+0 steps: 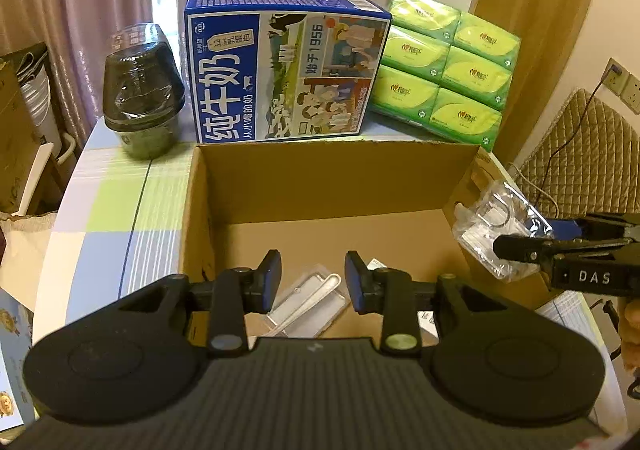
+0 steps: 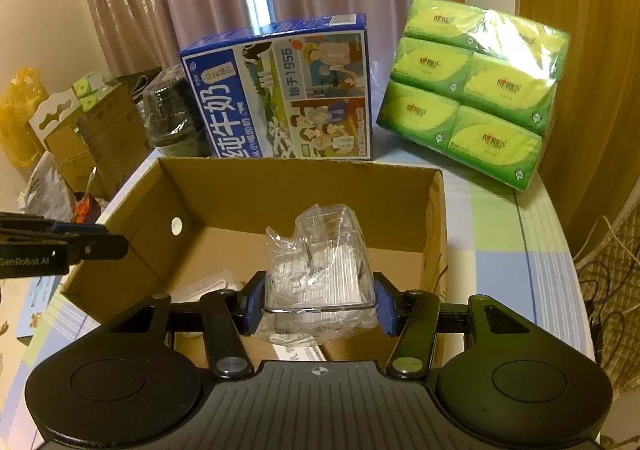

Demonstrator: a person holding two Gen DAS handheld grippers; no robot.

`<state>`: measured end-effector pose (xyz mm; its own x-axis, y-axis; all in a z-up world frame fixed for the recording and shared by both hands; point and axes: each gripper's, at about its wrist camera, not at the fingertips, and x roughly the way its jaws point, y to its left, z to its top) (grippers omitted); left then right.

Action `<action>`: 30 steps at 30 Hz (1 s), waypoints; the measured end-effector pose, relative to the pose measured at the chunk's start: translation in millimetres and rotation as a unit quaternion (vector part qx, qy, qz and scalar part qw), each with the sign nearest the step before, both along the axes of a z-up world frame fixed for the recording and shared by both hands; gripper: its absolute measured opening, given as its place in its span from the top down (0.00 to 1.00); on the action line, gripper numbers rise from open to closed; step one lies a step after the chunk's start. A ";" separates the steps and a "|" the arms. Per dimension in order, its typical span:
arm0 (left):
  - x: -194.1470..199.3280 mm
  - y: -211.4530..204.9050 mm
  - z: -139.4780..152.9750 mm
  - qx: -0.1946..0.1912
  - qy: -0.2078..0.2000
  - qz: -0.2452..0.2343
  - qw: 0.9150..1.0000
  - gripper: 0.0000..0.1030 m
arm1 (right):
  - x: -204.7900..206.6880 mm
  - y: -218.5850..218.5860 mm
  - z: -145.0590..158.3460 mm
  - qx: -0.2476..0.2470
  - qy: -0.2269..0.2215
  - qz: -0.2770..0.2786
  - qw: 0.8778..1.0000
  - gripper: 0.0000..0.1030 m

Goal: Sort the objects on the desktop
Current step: 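Carry spoon and bagged rack into the cardboard box and open both tools, then withdraw both tools from the cardboard box back over the table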

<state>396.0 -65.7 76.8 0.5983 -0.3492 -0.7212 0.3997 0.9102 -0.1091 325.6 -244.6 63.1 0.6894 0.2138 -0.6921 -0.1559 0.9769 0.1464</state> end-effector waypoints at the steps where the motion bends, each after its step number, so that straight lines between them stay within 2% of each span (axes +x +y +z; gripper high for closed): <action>1: -1.0 0.5 0.4 -0.001 0.000 0.000 1.000 0.71 | 0.1 -0.5 0.5 0.005 -0.002 -0.001 1.000 0.50; 4: -2.8 1.5 1.3 -0.004 0.002 -0.001 1.000 0.68 | 0.2 -3.6 2.5 0.022 -0.007 0.004 1.000 0.46; 8: -8.5 2.3 2.4 -0.004 -0.001 -0.008 1.000 0.51 | -5.5 -7.5 7.5 0.017 -0.016 -0.001 1.000 0.41; 14: -19.3 4.5 5.5 -0.010 -0.001 -0.011 1.000 0.43 | -19.7 -14.3 14.5 0.013 -0.018 -0.009 1.000 0.38; 20: -39.5 9.4 15.3 -0.011 -0.005 -0.016 1.000 0.39 | -46.5 -12.3 28.3 0.005 -0.028 -0.002 1.000 0.36; 30: -95.8 27.5 39.7 0.008 -0.012 -0.028 1.000 0.24 | -108.9 -6.3 45.1 -0.008 -0.033 0.023 0.999 0.24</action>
<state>300.2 -38.1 116.4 0.5957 -0.3713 -0.7123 0.4517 0.8881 -0.0851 216.7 -250.9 108.2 0.7230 0.2354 -0.6495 -0.2085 0.9707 0.1197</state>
